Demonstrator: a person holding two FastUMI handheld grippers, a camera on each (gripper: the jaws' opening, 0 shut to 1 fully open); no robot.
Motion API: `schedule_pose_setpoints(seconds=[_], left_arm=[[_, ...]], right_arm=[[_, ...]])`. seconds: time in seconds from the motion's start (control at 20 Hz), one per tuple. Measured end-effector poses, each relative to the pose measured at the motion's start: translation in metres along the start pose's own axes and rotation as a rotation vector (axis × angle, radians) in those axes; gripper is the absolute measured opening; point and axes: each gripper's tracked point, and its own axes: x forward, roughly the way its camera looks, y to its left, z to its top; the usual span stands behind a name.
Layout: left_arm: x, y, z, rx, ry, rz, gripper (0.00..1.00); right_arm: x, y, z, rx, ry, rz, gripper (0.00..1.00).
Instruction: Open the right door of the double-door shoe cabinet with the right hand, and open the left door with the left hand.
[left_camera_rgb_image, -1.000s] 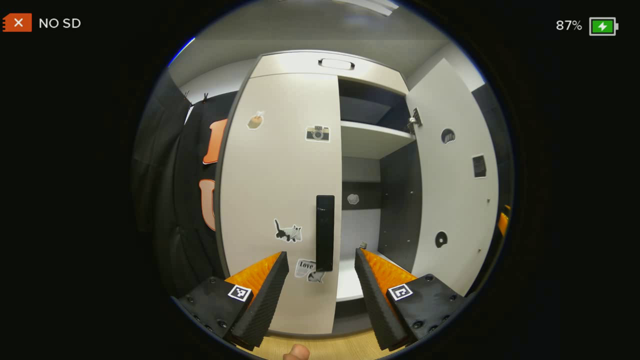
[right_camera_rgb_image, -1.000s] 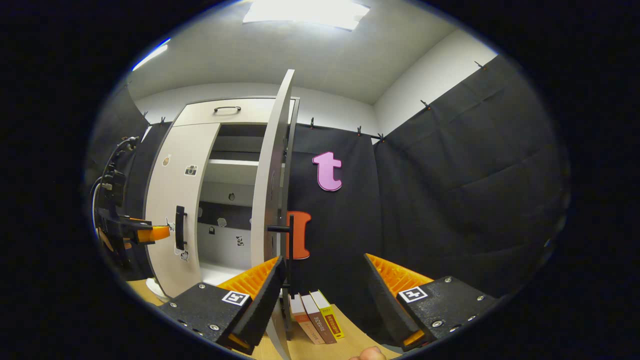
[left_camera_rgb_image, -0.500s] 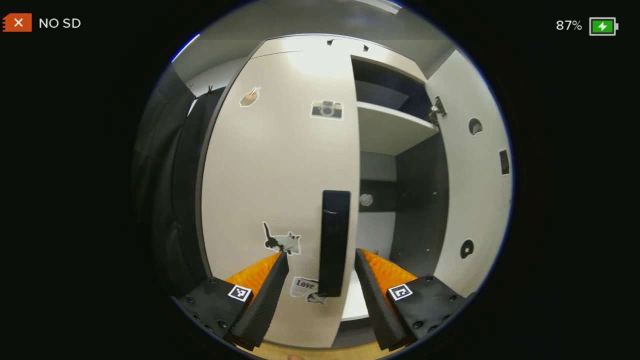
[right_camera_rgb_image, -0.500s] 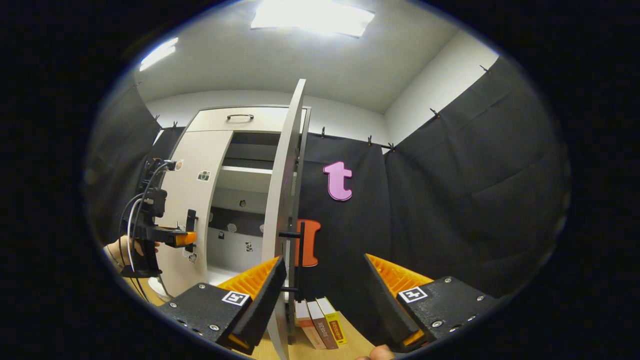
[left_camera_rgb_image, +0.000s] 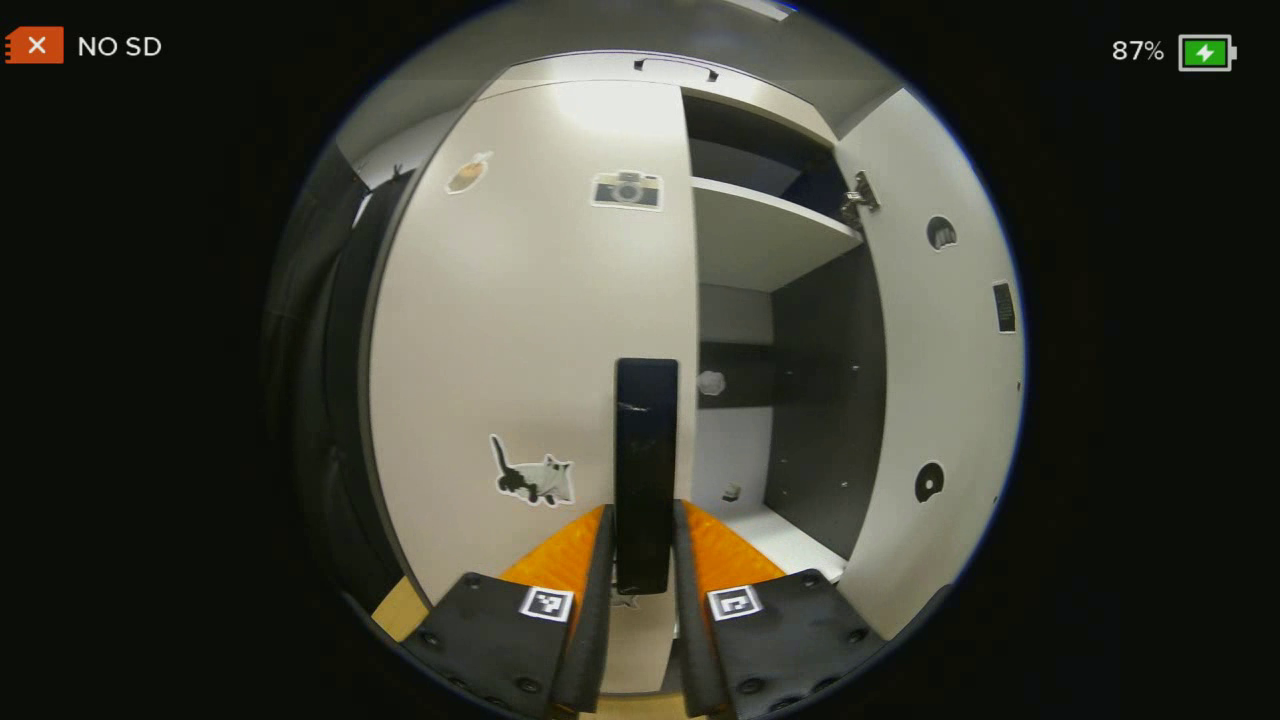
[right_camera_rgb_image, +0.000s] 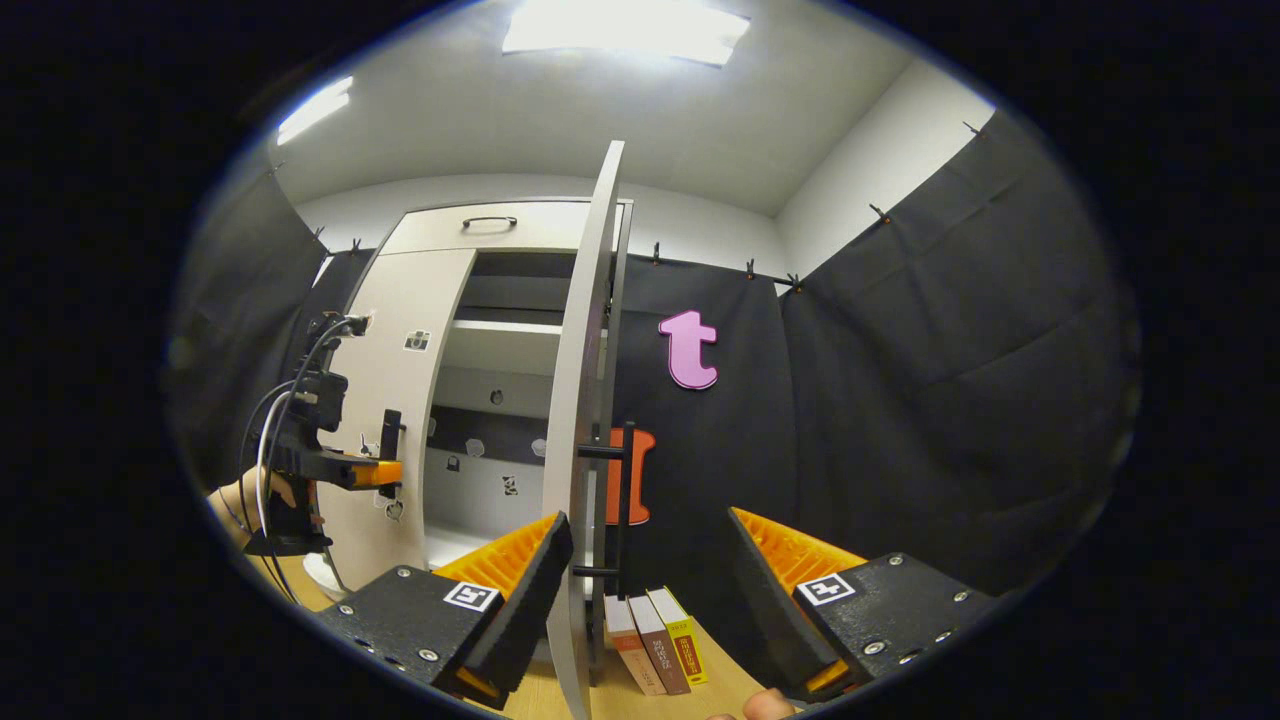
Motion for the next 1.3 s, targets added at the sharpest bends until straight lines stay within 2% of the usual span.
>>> schedule_pose_setpoints(seconds=[0.15, 0.2, 0.3, 0.55, 0.75, 1.0, 1.2, 1.25, 1.3], left_arm=[[-0.004, 0.0, -0.002, -0.007, -0.009, -0.005, 0.23], [-0.006, 0.001, -0.002, -0.013, -0.009, -0.014, 0.22], [-0.012, 0.001, -0.004, -0.007, -0.007, -0.042, 0.15], [-0.056, 0.011, -0.007, -0.044, -0.015, -0.13, 0.15], [-0.078, 0.017, -0.01, -0.025, -0.012, -0.142, 0.15], [-0.103, 0.029, -0.013, -0.039, -0.026, -0.16, 0.15], [-0.125, 0.037, -0.015, -0.01, -0.033, -0.173, 0.15], [-0.135, 0.033, -0.014, -0.011, -0.028, -0.215, 0.14], [-0.144, 0.048, -0.025, 0.005, 0.017, -0.173, 0.14]], right_arm=[[0.001, -0.001, 0.001, 0.003, -0.001, -0.017, 0.93], [0.001, -0.001, 0.002, 0.009, 0.0, -0.023, 0.93], [0.0, 0.003, 0.004, 0.016, -0.003, -0.024, 0.93], [-0.003, 0.013, 0.008, 0.039, -0.005, -0.021, 0.93], [-0.006, 0.029, 0.013, 0.07, -0.006, 0.004, 0.93], [-0.013, 0.042, 0.019, 0.063, -0.016, 0.033, 0.93], [-0.018, 0.052, 0.024, 0.055, -0.028, 0.052, 0.93], [-0.02, 0.054, 0.026, 0.053, -0.033, 0.056, 0.93], [-0.021, 0.055, 0.028, 0.054, -0.039, 0.058, 0.93]])
